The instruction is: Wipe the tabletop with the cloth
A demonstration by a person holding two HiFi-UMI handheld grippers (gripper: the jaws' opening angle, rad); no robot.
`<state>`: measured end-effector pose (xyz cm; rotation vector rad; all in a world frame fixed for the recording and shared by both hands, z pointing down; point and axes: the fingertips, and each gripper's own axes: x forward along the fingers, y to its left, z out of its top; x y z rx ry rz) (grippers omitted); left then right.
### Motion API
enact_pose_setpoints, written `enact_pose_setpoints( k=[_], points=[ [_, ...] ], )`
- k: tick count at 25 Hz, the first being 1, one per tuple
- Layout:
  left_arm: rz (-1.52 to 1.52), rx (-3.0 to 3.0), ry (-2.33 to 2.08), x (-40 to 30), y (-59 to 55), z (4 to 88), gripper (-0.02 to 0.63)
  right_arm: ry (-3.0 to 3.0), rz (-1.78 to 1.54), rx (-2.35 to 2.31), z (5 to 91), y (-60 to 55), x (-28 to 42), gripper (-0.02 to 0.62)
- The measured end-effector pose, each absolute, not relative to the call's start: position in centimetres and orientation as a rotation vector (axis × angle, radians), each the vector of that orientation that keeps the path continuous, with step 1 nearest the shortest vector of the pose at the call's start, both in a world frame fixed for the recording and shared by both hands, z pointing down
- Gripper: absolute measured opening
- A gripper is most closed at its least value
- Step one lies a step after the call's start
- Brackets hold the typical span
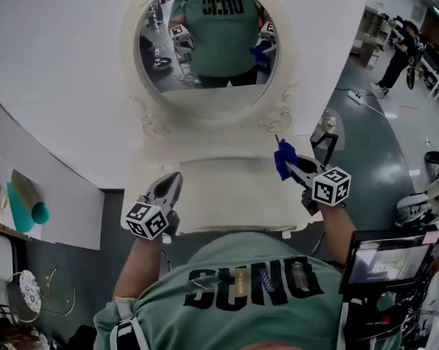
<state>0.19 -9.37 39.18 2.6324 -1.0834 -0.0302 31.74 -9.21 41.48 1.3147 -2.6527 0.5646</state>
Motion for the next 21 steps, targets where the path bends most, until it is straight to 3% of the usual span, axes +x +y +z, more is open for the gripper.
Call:
enact_pose_setpoints(
  k=[21],
  points=[
    [-0.103, 2.546, -1.141, 3.1, -7.7, 40.7, -0.002, -2.65, 0.552, 1.233, 43.5, -10.3, 34.5, 0.106]
  ],
)
